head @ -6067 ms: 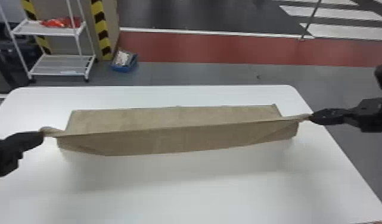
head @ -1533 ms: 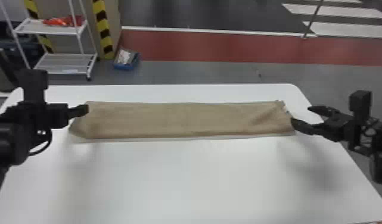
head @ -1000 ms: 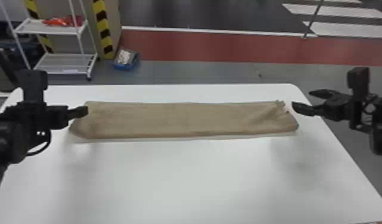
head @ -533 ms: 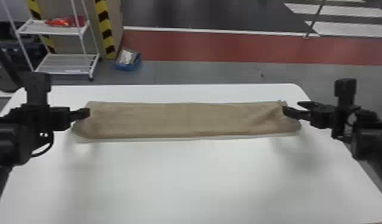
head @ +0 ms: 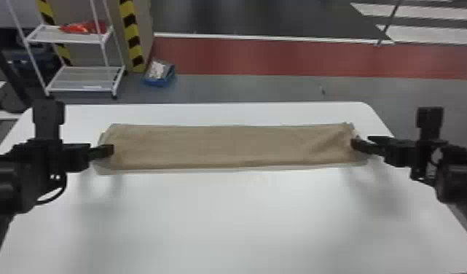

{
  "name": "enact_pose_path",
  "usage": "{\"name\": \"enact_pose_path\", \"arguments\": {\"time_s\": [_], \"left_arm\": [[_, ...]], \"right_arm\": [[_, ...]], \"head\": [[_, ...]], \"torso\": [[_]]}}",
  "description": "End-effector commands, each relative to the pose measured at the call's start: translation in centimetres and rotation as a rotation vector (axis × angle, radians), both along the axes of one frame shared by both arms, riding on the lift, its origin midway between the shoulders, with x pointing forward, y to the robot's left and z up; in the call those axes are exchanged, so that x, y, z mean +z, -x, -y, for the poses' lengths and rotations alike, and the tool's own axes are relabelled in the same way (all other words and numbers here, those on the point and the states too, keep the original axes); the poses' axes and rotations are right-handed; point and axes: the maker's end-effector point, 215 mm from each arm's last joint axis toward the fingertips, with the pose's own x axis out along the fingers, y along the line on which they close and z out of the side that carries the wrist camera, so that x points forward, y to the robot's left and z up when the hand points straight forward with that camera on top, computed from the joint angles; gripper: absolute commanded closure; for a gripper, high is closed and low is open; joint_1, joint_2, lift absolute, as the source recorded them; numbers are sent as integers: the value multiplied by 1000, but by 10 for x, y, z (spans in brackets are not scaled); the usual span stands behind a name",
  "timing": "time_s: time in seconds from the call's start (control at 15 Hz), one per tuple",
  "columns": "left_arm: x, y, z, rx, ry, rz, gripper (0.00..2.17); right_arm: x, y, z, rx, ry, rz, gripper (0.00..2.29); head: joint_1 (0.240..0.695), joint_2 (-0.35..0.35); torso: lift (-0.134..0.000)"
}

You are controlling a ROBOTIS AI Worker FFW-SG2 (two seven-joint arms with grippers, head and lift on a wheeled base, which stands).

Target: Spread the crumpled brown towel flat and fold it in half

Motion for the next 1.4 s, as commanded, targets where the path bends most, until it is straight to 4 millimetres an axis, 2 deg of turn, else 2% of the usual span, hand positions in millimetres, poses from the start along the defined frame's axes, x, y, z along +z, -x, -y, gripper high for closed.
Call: {"name": "enact_pose_path", "arguments": {"time_s": [0.0, 0.07, 0.13, 0.2, 0.27, 0.33, 0.4, 0.47, 0.53, 0.8, 0.93, 1.0, 1.13, 1.33], "left_arm": [[-5, 5, 1, 1, 24, -14, 518], [-5, 6, 2, -1, 32, -15, 518], [-6, 8, 3, -1, 34, -21, 566], [-7, 10, 3, -4, 38, -26, 859], [-7, 12, 5, -6, 40, -34, 998], [-6, 16, 5, -7, 43, -44, 1001], [-2, 16, 7, -13, 43, -38, 1177], [1, 18, 4, -8, 46, -37, 1339], [2, 21, 1, -1, 50, -37, 1339], [-1, 38, -2, 5, 62, -85, 1339], [-1, 46, -5, 7, 53, -93, 1339], [0, 53, -17, 26, 51, -101, 1339], [5, 57, -25, 39, 56, -94, 1339], [4, 74, -35, 53, 55, -118, 1339]], "right_arm": [[-9, 12, 3, 4, -23, -44, 471], [-9, 14, 4, 5, -33, -49, 485], [-5, 15, 4, 19, -36, -47, 657], [-6, 18, 3, 26, -47, -60, 859], [-3, 18, 0, 40, -53, -58, 1166], [1, 17, 1, 45, -49, -51, 1413], [2, 17, -1, 53, -50, -48, 1663], [6, 16, -4, 67, -57, -41, 1777], [8, 16, -4, 67, -66, -41, 1838], [4, 23, -9, 60, -98, -85, 1841], [-1, 38, -18, 61, -140, -146, 1838], [-4, 48, -20, 52, -162, -178, 1838], [-3, 63, -20, 45, -189, -216, 1841], [-5, 85, -22, 36, -223, -268, 1838]], "head": [[695, -84], [695, -86], [695, -88], [695, -89], [695, -90], [695, -91], [695, -92], [695, -92], [695, -92], [695, -86], [695, -84], [695, -82], [695, -67], [695, -53]], "torso": [[-125], [-125], [-125], [-125], [-125], [-125], [-125], [-125], [-125], [-125], [-125], [-125], [-125], [-125]]}}
